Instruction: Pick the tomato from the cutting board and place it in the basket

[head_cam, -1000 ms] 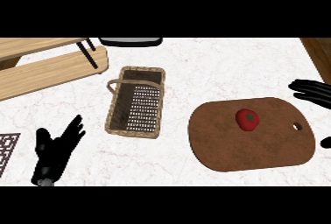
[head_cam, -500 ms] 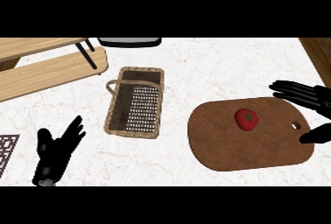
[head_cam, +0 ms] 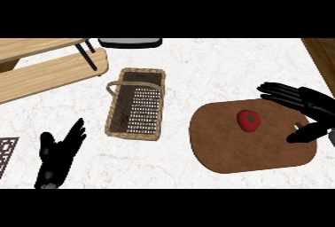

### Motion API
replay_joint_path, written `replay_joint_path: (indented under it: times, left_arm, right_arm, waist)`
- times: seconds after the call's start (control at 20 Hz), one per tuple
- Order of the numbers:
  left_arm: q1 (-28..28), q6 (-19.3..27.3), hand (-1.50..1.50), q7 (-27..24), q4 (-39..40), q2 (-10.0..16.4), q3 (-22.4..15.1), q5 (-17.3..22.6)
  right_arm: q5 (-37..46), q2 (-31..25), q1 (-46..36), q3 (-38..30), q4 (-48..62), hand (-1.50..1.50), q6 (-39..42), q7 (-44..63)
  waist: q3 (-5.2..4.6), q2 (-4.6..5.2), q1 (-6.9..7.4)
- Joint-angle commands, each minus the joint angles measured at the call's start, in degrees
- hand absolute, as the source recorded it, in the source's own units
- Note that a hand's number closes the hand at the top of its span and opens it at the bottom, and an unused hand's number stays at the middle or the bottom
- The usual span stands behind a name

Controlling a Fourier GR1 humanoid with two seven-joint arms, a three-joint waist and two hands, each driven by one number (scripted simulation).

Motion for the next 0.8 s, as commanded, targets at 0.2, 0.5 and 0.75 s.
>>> replay_joint_path:
  times: [0.2, 0.5, 0.75]
  left_arm:
    - [2.39, -2.7, 0.0, 0.51, 3.54, -0.13, 0.57, 0.43]
    - [2.1, -2.65, 0.0, 2.52, 1.69, 0.38, 1.87, 0.37]
    - [1.34, -5.44, 0.0, -1.88, 7.78, 0.49, 3.74, 0.95]
  right_arm:
    - [6.51, 3.94, -2.32, 1.57, 4.24, -1.5, -2.39, -1.68]
    - [11.02, 6.23, -1.86, 3.01, 3.29, -1.5, -3.45, 2.28]
    - [11.98, 8.95, -5.77, 1.27, 10.04, -1.5, -4.38, -0.39]
  waist:
    - [-0.54, 0.53, 0.28]
    - [-0.55, 0.4, -0.08]
    - [-0.56, 0.63, 0.3]
